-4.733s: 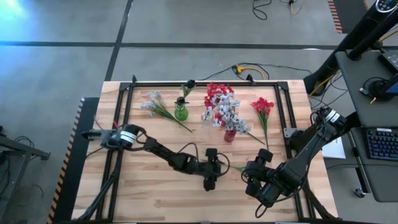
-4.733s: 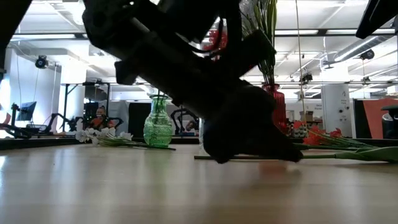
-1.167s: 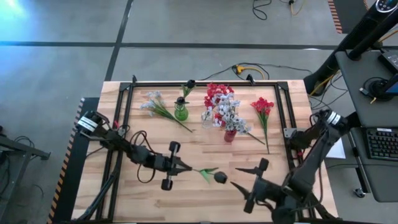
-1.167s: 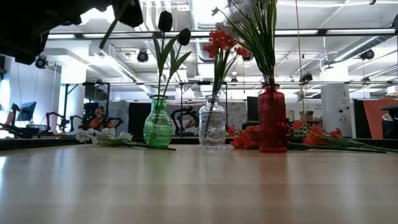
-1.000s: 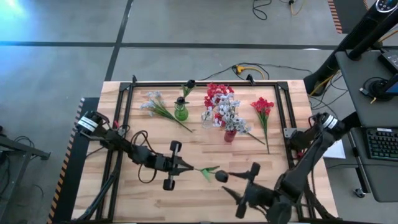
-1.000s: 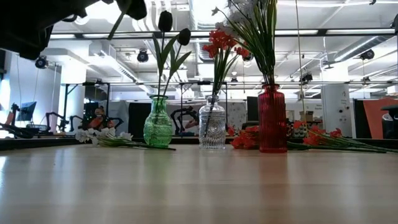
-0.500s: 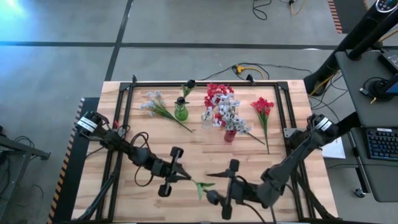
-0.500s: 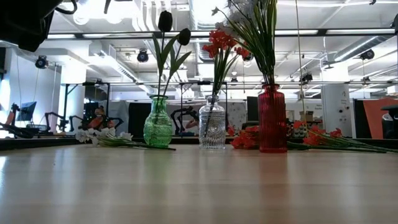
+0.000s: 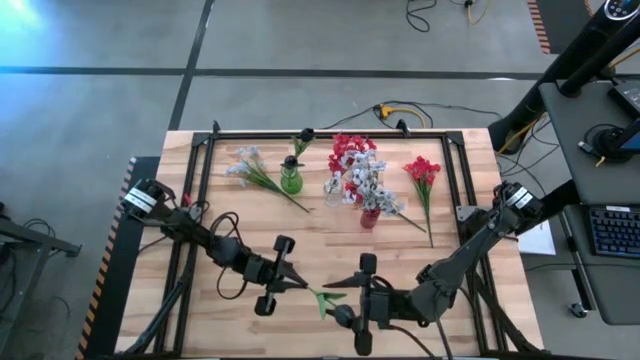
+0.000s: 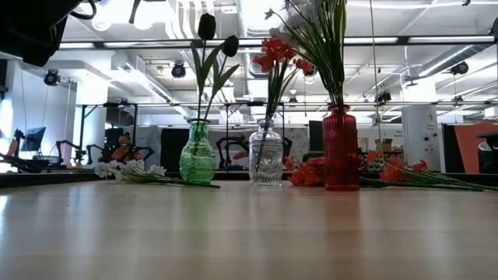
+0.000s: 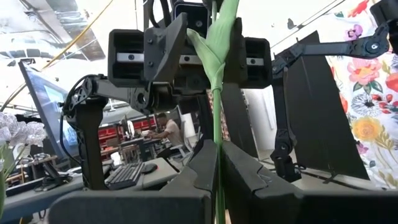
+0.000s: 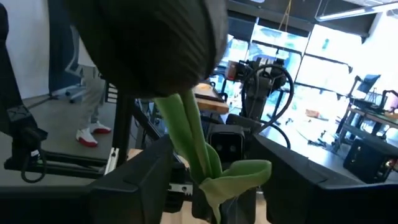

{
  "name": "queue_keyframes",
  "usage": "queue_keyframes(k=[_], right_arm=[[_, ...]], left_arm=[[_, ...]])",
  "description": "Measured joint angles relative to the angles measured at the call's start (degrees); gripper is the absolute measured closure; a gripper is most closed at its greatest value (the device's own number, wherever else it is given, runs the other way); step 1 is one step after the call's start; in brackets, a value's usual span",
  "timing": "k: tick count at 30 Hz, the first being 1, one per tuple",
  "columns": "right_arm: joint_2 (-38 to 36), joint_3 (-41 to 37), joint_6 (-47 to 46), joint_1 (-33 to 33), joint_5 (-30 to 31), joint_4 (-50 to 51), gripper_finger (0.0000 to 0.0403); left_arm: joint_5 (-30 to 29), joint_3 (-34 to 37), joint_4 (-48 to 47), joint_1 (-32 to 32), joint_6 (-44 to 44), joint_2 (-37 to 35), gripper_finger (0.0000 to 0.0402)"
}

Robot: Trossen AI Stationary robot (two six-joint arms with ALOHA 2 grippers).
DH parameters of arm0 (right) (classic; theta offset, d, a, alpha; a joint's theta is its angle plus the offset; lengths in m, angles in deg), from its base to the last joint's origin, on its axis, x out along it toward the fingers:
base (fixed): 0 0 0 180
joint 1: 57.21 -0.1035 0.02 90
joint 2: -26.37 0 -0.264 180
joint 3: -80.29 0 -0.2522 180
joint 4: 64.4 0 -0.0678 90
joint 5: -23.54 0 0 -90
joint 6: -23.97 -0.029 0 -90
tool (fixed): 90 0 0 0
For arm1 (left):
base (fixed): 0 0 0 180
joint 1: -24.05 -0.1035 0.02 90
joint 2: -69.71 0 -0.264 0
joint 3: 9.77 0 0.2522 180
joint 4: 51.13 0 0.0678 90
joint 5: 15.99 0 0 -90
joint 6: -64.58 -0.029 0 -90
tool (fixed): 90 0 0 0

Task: Sort flowers into vase by color
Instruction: Put the black tulip into the green vase

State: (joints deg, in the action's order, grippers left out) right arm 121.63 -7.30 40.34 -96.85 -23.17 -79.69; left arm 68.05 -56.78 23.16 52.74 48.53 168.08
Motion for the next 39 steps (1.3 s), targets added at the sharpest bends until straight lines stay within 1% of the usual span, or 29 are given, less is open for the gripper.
queue_keyframes(k=[3, 10, 13, 16, 18, 20, 24, 28, 34, 36, 39], right_arm=[[0.0, 0.02, 0.17, 0.01, -0.01, 0.03, 0.0236], [0.0, 0.02, 1.0, 0.04, -0.01, 0.52, 0.0334], [0.0, 0.02, 1.55, 0.04, -0.03, 0.52, 0.0369], [0.0, 0.02, 2.24, 0.04, -0.03, 0.46, 0.0388], [-0.02, 0.04, 2.48, 0.02, -0.01, 0.43, 0.0389], [-0.02, 0.04, 2.48, 0.04, -0.01, 0.45, 0.0387], [-0.02, 0.04, 2.63, 0.04, -0.01, 0.59, 0.0386], [-0.53, 0.04, 2.88, 0.04, 0.17, 0.67, 0.0386], [-2.8, 0.04, 3.16, 0.04, 0.19, 1.6, 0.0386], [-4.04, 0.04, 3.15, 0.28, 0.18, 2.94, 0.0386], [-5.92, 1.37, 2.98, 0.66, 0.65, 6.69, 0.0385]], left_arm=[[-0.02, 0.0, -0.02, 0.0, 0.02, 0.0, 0.0401], [-0.04, 0.0, -0.02, 0.0, 0.02, 0.0, 0.0401], [-0.04, -0.03, -0.02, 0.0, 0.02, 0.0, 0.0401], [-0.49, -0.29, -0.02, 0.0, 0.14, 0.02, 0.0401], [-2.25, -0.56, 0.0, 0.0, 0.63, 0.04, 0.0401], [-2.77, -0.61, 0.0, 0.0, 0.68, 0.04, 0.0393], [-3.08, -0.66, 0.28, 0.0, 1.32, 0.04, 0.0354], [-3.17, -0.01, 0.34, 0.0, 2.61, 0.04, 0.0292], [-9.27, 1.66, 0.26, 0.04, 5.01, 0.04, 0.0192], [-9.69, 2.57, -0.61, 0.04, 5.96, 0.02, 0.0167], [-9.65, 4.37, -2.97, 0.15, 8.62, 0.02, 0.0143]])
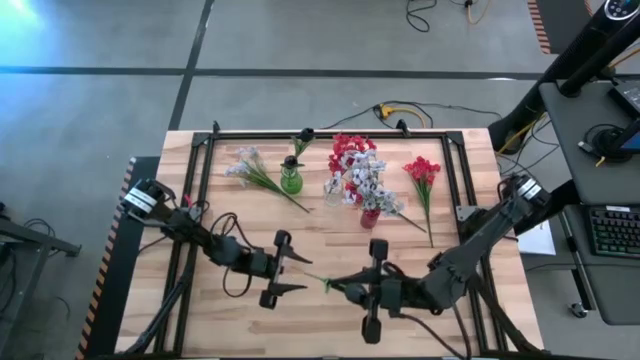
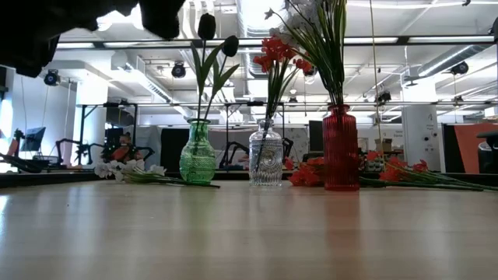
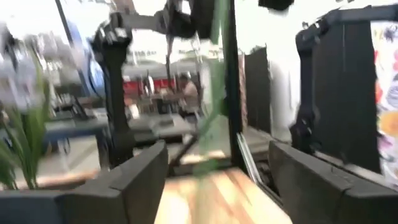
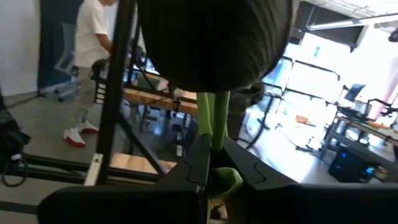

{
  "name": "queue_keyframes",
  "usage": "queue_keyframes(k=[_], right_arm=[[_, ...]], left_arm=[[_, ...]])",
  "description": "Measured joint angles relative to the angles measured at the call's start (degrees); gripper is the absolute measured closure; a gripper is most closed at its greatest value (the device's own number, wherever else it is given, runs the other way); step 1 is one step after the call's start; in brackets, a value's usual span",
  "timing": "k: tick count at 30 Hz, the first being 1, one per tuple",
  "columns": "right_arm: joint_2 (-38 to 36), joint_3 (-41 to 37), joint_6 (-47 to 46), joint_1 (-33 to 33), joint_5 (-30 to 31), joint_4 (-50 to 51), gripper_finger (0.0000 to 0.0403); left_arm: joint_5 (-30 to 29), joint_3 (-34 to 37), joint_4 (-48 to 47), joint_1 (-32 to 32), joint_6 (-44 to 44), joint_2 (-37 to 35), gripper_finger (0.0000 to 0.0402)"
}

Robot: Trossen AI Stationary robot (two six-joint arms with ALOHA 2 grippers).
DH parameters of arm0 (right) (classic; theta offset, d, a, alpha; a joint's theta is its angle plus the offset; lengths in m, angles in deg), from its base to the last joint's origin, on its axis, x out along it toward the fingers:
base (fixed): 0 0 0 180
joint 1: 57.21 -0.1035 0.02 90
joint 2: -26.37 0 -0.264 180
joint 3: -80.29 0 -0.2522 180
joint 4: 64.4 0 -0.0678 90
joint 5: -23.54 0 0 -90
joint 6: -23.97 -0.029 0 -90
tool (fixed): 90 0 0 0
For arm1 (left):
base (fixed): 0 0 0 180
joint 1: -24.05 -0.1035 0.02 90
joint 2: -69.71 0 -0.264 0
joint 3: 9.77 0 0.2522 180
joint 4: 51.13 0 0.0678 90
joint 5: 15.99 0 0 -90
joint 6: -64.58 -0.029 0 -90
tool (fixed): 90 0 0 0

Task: Sort flowers into vase by color
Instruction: Put the black tulip into the green vase

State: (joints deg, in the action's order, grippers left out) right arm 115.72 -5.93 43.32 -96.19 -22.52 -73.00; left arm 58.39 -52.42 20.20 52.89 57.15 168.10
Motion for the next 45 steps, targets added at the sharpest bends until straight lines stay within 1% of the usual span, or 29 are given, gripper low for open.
queue_keyframes(k=[4, 9, 11, 14, 21, 27, 30, 32, 38, 43, 45], right_arm=[[-1.33, 5.16, -1.72, 1.14, 0.04, 9.76, 0.0385], [-1.58, 12.97, -0.28, 4.84, -0.02, 18.61, 0.0385], [-1.39, 16.04, 0.19, 6.95, -0.22, 21.85, 0.0385], [-0.79, 20.31, -0.09, 10.69, -2.87, 26.37, 0.0385], [2.05, 29.35, -1.81, 19.76, -10.93, 34.81, 0.0385], [6.32, 37.64, -3.3, 26.01, -15.7, 41.81, 0.0385], [8.42, 40.98, -3.3, 28.52, -17.54, 43.66, 0.0385], [9.65, 43.11, -3.29, 29.98, -17.75, 44.35, 0.0385], [14.54, 48.91, -2.93, 33.99, -21.97, 45.01, 0.0385], [18.82, 54.85, -1.5, 36.52, -22.1, 47.66, 0.0385], [19.41, 54.96, -1.64, 37.58, -22.08, 47.54, 0.0385]], left_arm=[[0.08, 2.99, -3.44, 0.04, 5.82, 0.0, 0.0131], [0.32, 5.7, -8.79, 0.36, 14.09, 0.0, 0.013], [1.9, 6.36, -10.51, 0.5, 16.52, 0.0, 0.013], [5.69, 7.24, -12.74, 0.52, 19.07, -0.02, 0.013], [6.57, 9.1, -13.74, 0.52, 19.59, -0.15, 0.014], [6.62, 10.89, -13.77, 0.52, 20.04, -0.17, 0.0152], [7.91, 10.87, -13.61, 0.52, 20.06, -0.2, 0.0156], [8.97, 10.86, -13.14, 0.52, 20.06, -0.2, 0.0158], [9.56, 10.82, -13.09, 0.52, 20.06, -0.26, 0.0159], [9.79, 10.83, -13.17, 0.52, 20.04, -0.26, 0.0159], [9.79, 10.82, -13.17, 0.52, 20.04, -0.26, 0.0159]])
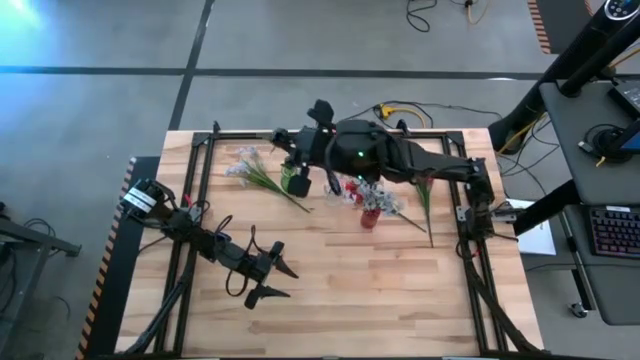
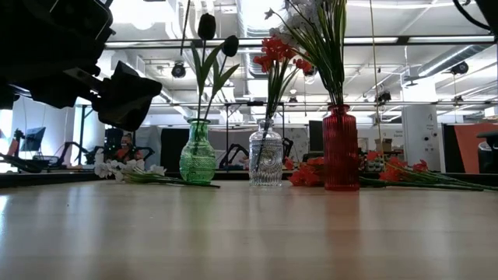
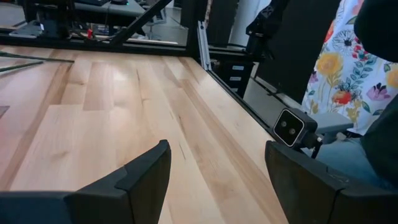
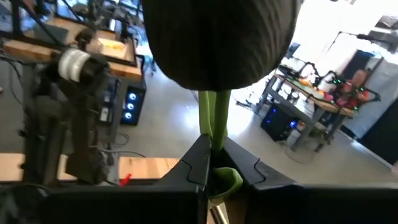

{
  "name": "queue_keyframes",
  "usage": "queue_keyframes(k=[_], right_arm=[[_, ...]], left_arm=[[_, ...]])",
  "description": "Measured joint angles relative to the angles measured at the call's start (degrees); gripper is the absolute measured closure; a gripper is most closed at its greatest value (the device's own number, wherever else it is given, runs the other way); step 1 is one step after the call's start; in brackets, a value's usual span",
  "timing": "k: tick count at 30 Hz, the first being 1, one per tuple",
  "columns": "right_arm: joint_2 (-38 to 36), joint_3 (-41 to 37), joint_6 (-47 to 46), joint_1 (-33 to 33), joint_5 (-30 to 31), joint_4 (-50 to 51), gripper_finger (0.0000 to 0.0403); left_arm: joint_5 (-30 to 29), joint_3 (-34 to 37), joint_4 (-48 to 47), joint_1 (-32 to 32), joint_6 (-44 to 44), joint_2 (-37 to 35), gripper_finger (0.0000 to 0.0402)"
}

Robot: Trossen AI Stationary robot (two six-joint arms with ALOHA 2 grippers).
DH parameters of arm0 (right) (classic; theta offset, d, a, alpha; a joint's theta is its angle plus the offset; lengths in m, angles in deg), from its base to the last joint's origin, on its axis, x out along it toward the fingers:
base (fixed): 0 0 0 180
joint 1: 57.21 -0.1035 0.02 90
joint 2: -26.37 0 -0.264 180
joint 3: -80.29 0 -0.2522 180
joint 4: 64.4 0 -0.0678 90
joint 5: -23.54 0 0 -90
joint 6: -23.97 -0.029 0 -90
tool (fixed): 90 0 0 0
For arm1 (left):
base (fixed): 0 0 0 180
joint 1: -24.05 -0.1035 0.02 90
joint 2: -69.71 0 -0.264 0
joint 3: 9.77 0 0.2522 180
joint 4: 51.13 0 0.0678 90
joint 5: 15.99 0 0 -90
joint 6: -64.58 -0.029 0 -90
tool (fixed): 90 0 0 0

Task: Sort flowers into vase by color
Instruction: Put the black tulip into the green vase

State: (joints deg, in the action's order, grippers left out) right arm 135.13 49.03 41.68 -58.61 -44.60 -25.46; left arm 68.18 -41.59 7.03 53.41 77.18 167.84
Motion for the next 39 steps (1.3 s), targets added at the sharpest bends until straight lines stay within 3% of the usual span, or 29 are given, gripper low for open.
queue_keyframes(k=[8, 14, 25, 39], right_arm=[[0.91, -0.25, -3.68, 3.96, -0.18, 5.29, 0.0385], [1.02, -0.33, -7.47, 7.02, -6.87, 7.53, 0.0385], [3.3, -0.39, -9.07, 10.65, -13.0, 9.1, 0.0385], [6.79, -0.4, -8.7, 10.95, -13.53, 9.67, 0.0385]], left_arm=[[0.0, 0.06, -0.19, 0.0, -0.02, 0.0, 0.0159], [-0.02, 0.07, -0.2, 0.0, -0.01, 0.0, 0.0159], [-0.07, 0.09, -0.24, 0.0, -0.02, -0.02, 0.0159], [-0.11, 0.09, -0.31, 0.0, -0.02, -0.02, 0.0159]])
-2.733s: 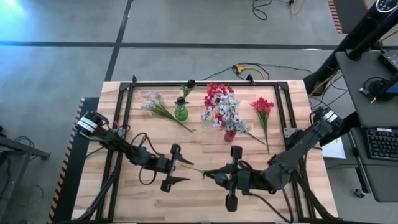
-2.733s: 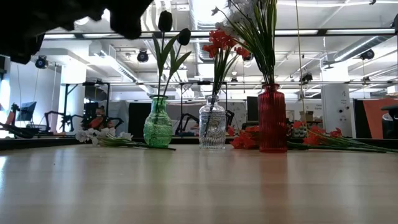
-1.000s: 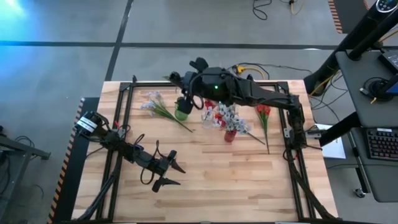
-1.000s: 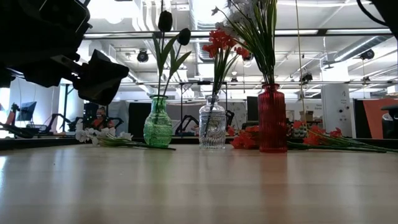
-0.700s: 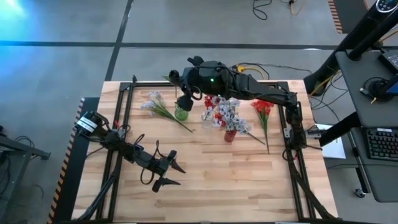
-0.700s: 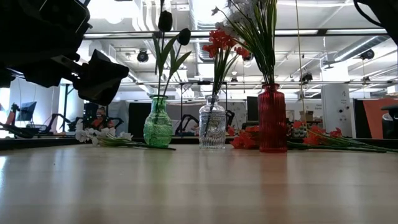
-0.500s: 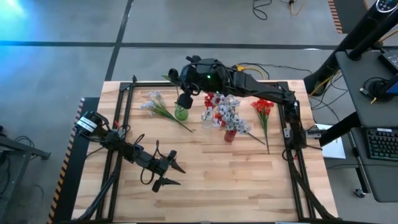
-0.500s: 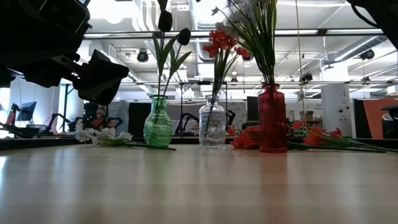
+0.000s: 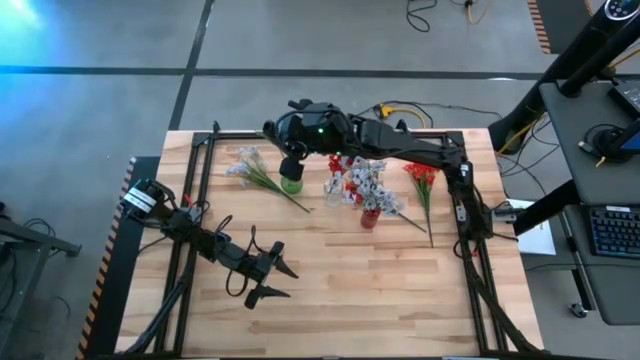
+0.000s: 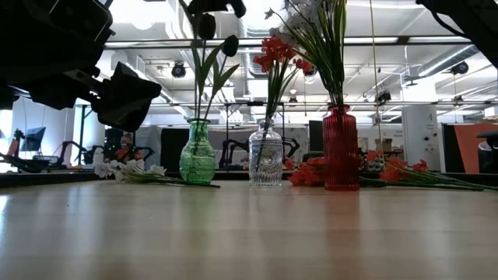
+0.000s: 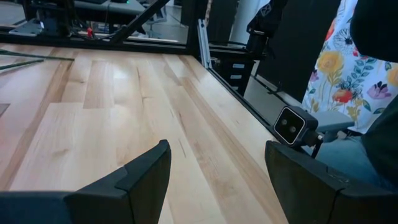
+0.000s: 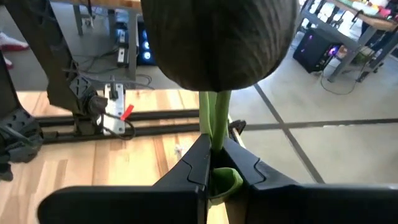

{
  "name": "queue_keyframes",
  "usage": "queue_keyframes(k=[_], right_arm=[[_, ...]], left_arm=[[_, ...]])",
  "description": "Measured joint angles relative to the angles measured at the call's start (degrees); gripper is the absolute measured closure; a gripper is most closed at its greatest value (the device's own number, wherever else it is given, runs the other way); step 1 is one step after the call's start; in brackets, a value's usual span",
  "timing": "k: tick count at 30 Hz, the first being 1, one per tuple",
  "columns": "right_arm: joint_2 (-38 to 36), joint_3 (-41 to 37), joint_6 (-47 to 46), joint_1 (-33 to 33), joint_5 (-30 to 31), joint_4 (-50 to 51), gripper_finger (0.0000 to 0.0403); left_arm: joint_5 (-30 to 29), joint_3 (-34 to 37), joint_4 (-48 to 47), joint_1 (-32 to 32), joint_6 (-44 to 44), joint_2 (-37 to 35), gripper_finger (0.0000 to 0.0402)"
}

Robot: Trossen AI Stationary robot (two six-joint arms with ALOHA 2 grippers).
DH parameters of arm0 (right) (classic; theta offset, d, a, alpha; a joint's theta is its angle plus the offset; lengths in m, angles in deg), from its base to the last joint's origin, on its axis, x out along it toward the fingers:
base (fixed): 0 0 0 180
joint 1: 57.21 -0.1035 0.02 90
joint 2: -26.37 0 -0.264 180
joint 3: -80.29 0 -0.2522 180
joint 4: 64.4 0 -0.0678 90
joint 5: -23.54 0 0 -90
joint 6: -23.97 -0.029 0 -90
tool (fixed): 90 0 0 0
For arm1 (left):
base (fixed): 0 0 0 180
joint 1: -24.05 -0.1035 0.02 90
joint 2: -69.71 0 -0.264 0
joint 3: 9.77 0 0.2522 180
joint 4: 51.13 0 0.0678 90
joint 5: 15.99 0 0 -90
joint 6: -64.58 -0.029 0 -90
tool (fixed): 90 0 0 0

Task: Sort flowers into vase by color
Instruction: Put the black tulip into the green vase

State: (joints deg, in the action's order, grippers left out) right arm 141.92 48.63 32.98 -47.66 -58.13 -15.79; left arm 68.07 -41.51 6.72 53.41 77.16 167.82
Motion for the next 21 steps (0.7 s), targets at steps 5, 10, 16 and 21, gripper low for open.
queue_keyframes(k=[5, 10, 16, 21], right_arm=[[0.42, -0.01, -0.02, 0.1, 0.0, 0.24, 0.0385], [0.52, -0.01, -0.03, 0.14, 0.02, 0.42, 0.0385], [0.59, -0.01, -0.02, 0.14, 0.02, 0.46, 0.0385], [0.59, -0.11, -0.42, 0.14, 0.02, 0.5, 0.0385]], left_arm=[[-0.02, 0.0, -0.17, 0.0, 0.0, 0.0, 0.0159], [-0.04, 0.0, -0.17, 0.01, 0.01, 0.0, 0.0159], [-0.04, 0.0, -0.17, 0.0, 0.0, 0.0, 0.0159], [-0.07, 0.0, -0.17, 0.01, 0.01, 0.0, 0.0159]])
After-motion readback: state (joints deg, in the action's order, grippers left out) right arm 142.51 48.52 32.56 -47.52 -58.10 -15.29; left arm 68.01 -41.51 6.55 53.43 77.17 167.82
